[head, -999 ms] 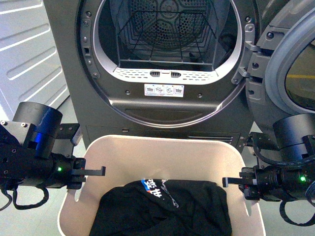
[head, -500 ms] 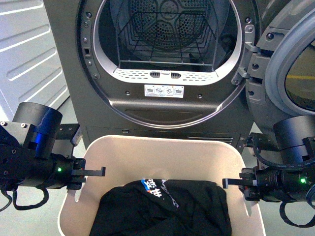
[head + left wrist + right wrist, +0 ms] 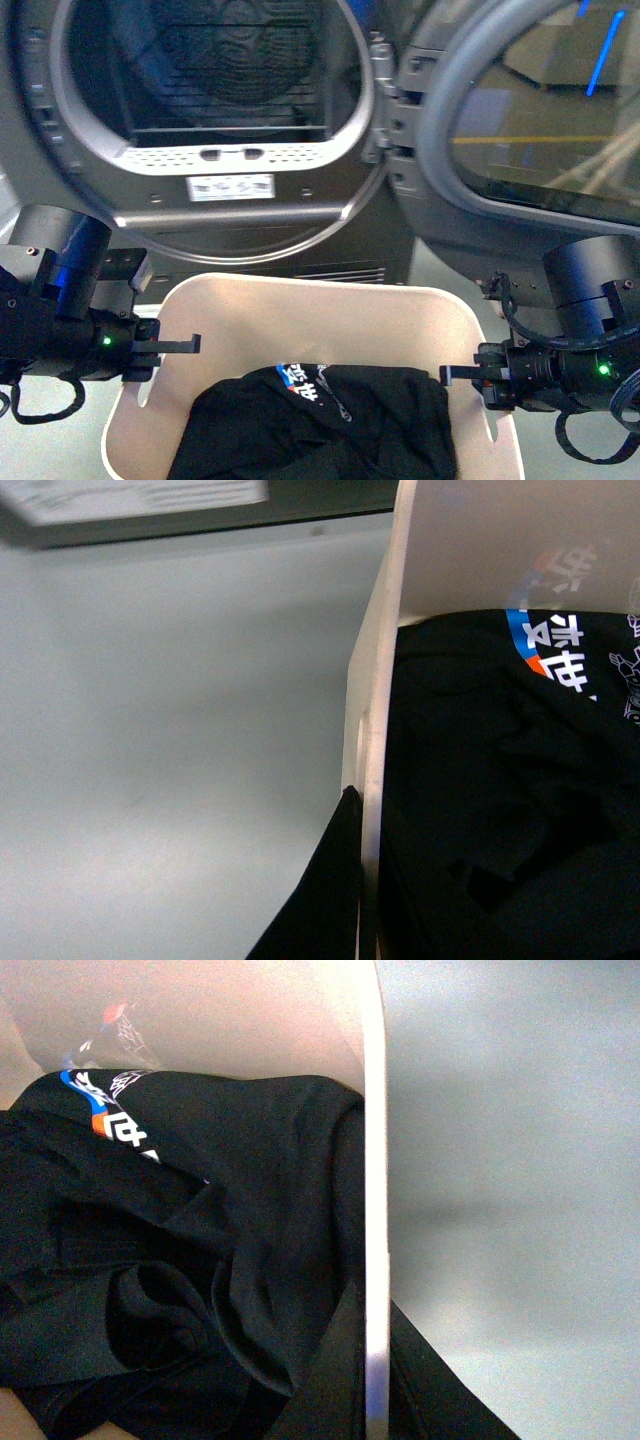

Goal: Move hamper under clothes hanger

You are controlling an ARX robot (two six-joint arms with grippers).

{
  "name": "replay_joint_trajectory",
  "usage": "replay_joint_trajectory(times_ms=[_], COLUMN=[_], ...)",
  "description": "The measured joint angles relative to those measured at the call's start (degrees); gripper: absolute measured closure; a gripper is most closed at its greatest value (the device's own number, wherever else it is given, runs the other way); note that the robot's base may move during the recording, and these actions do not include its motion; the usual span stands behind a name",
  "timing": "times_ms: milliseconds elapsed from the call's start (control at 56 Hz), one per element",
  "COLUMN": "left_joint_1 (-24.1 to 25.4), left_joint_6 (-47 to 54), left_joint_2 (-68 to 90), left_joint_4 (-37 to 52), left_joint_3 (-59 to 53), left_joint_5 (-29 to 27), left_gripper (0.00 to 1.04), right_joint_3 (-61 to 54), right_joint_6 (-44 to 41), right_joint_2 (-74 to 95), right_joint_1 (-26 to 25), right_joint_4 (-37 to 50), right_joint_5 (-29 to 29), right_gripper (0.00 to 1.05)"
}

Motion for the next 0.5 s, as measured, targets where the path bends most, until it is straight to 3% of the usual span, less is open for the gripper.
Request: replay_joint_trajectory(times_ms=[500], left_joint_1=[-0.52], left_joint_6=[0.02], left_joint_2=[-0.07], left_joint_4=[0.2], left_joint_3=[0.09], left_joint_5=[-0.04], left_gripper=[1.01], right_joint_3=[-0.02], right_joint_6=[-0.26], right_joint_2=[0.11], right_joint_1=[-0.79], right_joint_4=[0.0], right_joint_5=[0.11], right_gripper=[1.02])
